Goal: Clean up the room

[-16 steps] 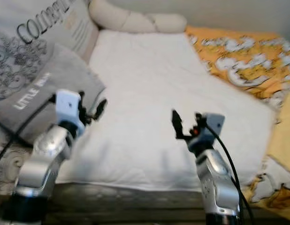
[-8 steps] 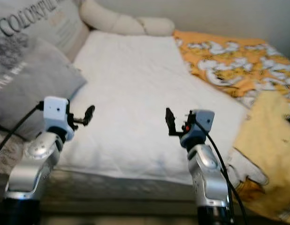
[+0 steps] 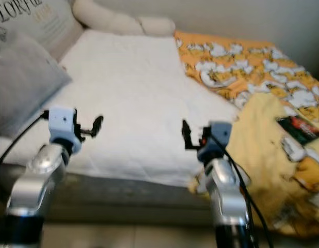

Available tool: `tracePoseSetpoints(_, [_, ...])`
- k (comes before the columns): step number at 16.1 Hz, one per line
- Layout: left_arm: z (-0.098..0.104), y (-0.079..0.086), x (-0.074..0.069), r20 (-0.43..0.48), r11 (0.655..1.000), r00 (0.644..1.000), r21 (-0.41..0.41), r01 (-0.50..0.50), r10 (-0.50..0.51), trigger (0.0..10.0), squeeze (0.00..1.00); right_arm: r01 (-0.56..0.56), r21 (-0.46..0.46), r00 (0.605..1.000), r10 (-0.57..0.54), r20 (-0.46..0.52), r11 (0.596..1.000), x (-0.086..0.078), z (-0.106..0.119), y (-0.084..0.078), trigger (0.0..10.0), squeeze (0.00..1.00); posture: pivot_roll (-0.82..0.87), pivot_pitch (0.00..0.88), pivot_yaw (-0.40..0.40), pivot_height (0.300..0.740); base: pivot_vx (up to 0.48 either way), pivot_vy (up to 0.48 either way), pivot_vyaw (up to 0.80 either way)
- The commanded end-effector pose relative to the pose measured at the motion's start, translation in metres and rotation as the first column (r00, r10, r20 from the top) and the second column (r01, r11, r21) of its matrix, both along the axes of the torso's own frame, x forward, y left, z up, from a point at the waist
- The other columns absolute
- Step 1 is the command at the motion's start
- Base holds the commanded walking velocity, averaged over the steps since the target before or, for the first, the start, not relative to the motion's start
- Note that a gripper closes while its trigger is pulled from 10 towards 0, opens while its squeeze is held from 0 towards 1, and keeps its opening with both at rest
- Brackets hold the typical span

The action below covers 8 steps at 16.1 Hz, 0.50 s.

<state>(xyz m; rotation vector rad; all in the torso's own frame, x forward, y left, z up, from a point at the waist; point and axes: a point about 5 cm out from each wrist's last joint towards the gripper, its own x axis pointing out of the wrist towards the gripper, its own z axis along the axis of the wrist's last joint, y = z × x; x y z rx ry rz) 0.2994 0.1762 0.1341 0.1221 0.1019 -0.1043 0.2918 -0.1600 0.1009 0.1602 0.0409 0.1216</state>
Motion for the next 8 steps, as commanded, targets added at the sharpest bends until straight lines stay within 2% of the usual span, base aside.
tracePoseSetpoints(1, [-0.0015,-0.0019,0.0002,-0.006,1.0,1.0,0.013,0.009,-0.009,10.0,1.0,0.006,-0.01,1.0,-0.006,-0.004,1.0,0.001,0.0008,-0.0011,10.0,1.0,0.11,0.0,-0.073,0.74,0.0,-0.42,0.0])
tracePoseSetpoints(8, [0.001,-0.0041,0.0044,0.009,1.0,1.0,0.025,0.017,-0.018,10.0,1.0,-0.019,-0.027,1.0,0.018,-0.017,0.999,0.0042,-0.0029,0.0018,10.0,1.0,0.11,0.0,-0.066,0.74,0.0,-0.418,0.0])
